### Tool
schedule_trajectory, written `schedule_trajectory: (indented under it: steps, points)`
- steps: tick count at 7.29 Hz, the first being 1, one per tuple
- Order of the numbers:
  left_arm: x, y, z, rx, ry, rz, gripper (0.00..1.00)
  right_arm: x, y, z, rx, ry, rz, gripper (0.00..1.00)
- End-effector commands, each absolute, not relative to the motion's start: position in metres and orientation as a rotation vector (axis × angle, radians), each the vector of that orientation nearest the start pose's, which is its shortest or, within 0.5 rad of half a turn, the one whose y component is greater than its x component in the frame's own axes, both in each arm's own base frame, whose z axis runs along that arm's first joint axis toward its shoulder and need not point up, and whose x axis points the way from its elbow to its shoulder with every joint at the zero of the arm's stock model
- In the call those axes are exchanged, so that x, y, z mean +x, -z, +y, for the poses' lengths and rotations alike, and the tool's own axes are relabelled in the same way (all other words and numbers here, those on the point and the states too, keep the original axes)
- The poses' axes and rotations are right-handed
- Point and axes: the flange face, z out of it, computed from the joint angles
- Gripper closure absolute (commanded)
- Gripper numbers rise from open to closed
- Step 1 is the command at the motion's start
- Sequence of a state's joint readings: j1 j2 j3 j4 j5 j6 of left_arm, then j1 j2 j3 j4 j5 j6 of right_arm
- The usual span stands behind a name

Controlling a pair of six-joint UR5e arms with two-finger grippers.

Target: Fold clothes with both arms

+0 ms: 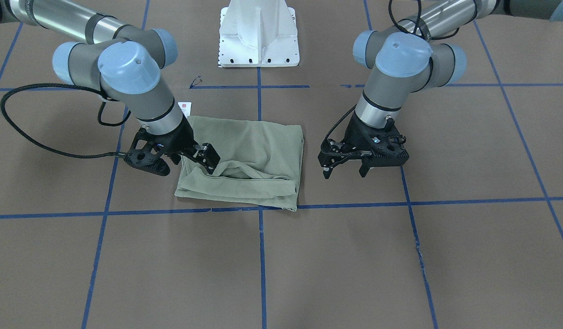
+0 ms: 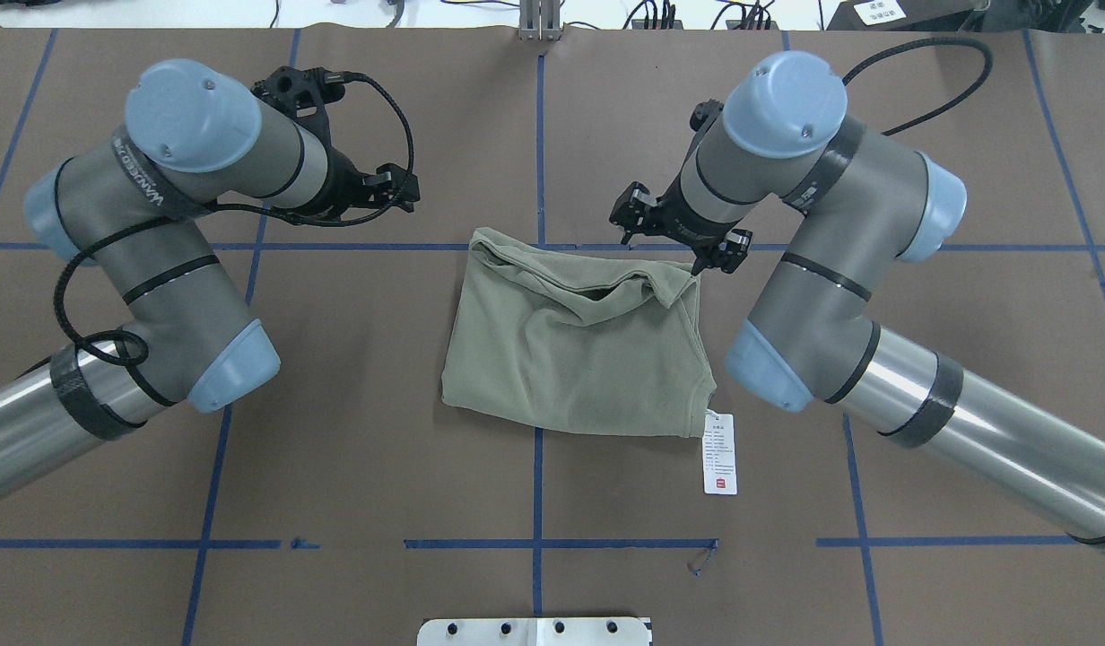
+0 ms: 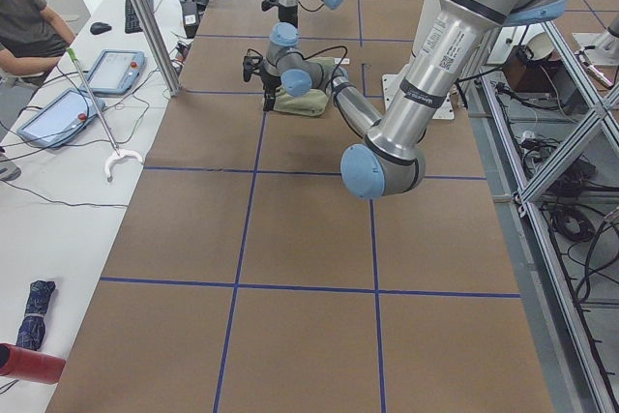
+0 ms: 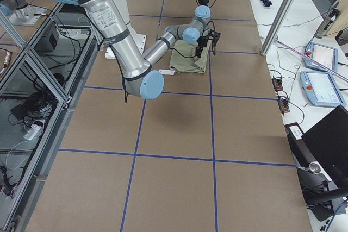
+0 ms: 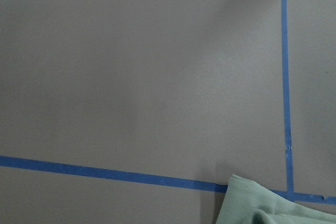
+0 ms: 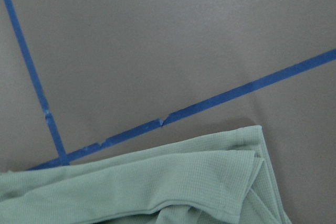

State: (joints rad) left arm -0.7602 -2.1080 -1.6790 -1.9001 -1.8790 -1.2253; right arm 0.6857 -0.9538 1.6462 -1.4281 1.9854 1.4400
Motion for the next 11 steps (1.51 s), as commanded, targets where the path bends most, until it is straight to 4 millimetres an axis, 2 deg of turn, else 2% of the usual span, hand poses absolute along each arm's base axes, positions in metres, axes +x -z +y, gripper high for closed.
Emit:
schedule_trajectory:
  steps: [1,2,3,4,5,6,7,8,9,11]
  points:
    - [0.376,-0.280,-0.533,0.271,0.198,0.967,0.00,-0.523,-0.230,-0.458,0.069,-0.125,-0.865,0.00]
    - [0.372,-0.281,-0.532,0.267,0.199,0.971,0.00,-0.547,-0.224,-0.440,0.097,-0.030,-0.831,0.00]
    - [0.369,-0.282,-0.531,0.266,0.200,0.971,0.00,-0.567,-0.226,-0.445,0.134,0.009,-0.792,0.00]
    - [0.369,-0.283,-0.531,0.265,0.200,0.970,0.00,-0.592,-0.219,-0.460,0.131,0.019,-0.767,0.00]
    - [0.368,-0.282,-0.530,0.266,0.200,0.971,0.00,-0.603,-0.222,-0.480,0.150,0.041,-0.731,0.00]
    - [0.367,-0.278,-0.527,0.260,0.201,0.968,0.00,-0.602,-0.236,-0.495,0.149,0.038,-0.701,0.00]
    - [0.363,-0.269,-0.523,0.256,0.201,0.965,0.00,-0.590,-0.250,-0.519,0.163,0.047,-0.673,0.00]
    - [0.361,-0.262,-0.518,0.253,0.204,0.970,0.00,-0.581,-0.278,-0.547,0.159,0.054,-0.625,0.00]
    - [0.363,-0.260,-0.517,0.252,0.207,0.973,0.00,-0.564,-0.294,-0.573,0.172,0.067,-0.603,0.00]
    - [0.365,-0.260,-0.516,0.249,0.203,0.974,0.00,-0.525,-0.297,-0.610,0.172,0.058,-0.610,0.00]
